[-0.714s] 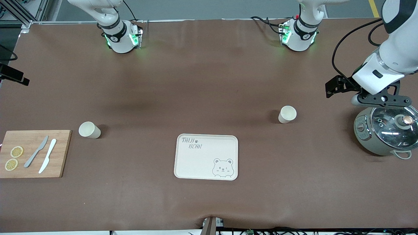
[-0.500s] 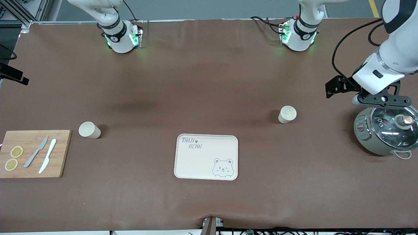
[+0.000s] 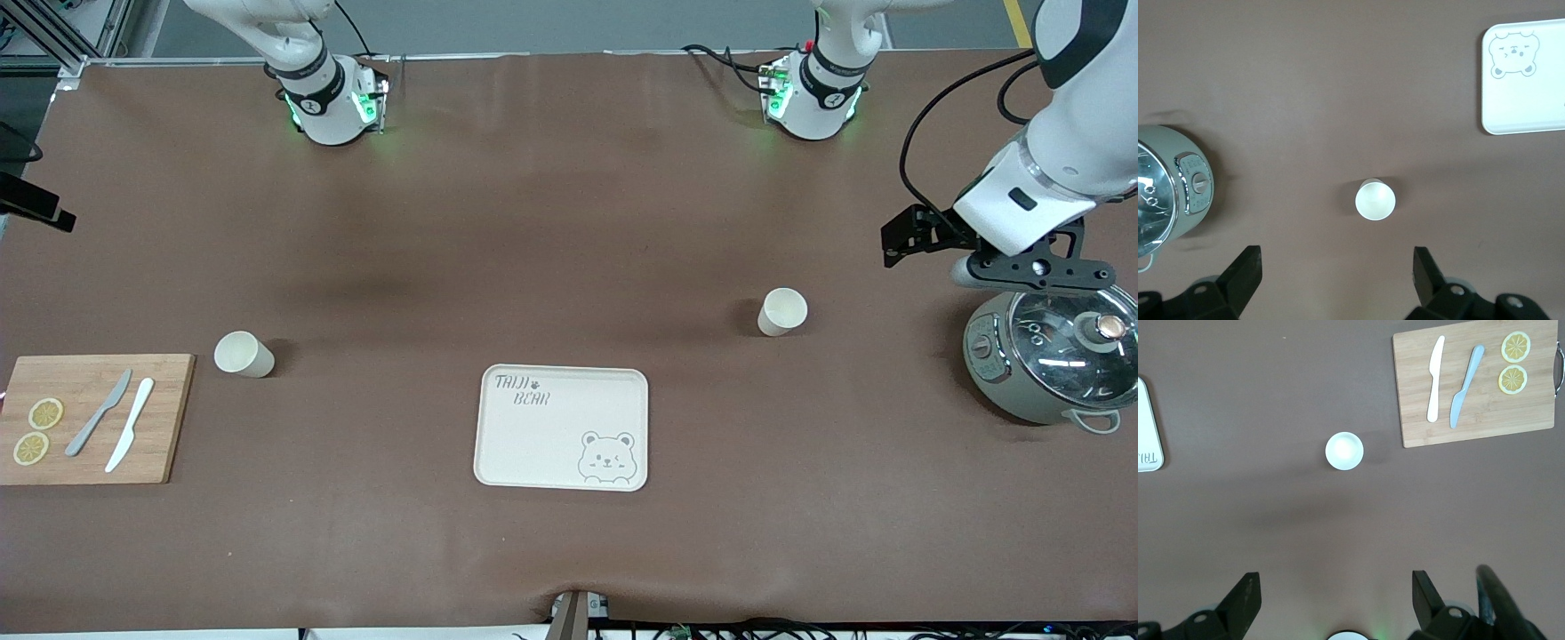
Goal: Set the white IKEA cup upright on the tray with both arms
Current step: 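Move the left gripper down over the white cup near the pot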
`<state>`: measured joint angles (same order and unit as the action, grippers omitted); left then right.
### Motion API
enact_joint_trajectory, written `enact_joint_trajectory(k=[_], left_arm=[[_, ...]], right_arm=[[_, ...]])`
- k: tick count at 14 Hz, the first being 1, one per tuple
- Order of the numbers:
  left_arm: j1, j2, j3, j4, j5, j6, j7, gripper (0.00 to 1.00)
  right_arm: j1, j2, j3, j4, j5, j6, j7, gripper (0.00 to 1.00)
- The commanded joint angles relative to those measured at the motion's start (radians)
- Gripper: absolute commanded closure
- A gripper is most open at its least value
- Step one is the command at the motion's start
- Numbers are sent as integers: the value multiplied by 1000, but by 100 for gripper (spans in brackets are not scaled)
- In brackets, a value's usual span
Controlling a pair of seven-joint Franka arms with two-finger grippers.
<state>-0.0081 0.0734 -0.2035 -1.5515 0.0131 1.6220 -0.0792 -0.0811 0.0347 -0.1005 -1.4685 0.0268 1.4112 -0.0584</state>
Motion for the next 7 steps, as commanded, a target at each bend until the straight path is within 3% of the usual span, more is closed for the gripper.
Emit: enact_joint_trajectory(k=[1, 7], left_arm=[[-10, 9, -16, 16, 24, 2, -2, 0], [7, -21, -34, -149, 24, 169, 30, 0]], right_arm=[[-9, -6, 16, 20, 15, -11, 5, 0], [-14, 7, 18, 22, 15, -23, 3, 0]])
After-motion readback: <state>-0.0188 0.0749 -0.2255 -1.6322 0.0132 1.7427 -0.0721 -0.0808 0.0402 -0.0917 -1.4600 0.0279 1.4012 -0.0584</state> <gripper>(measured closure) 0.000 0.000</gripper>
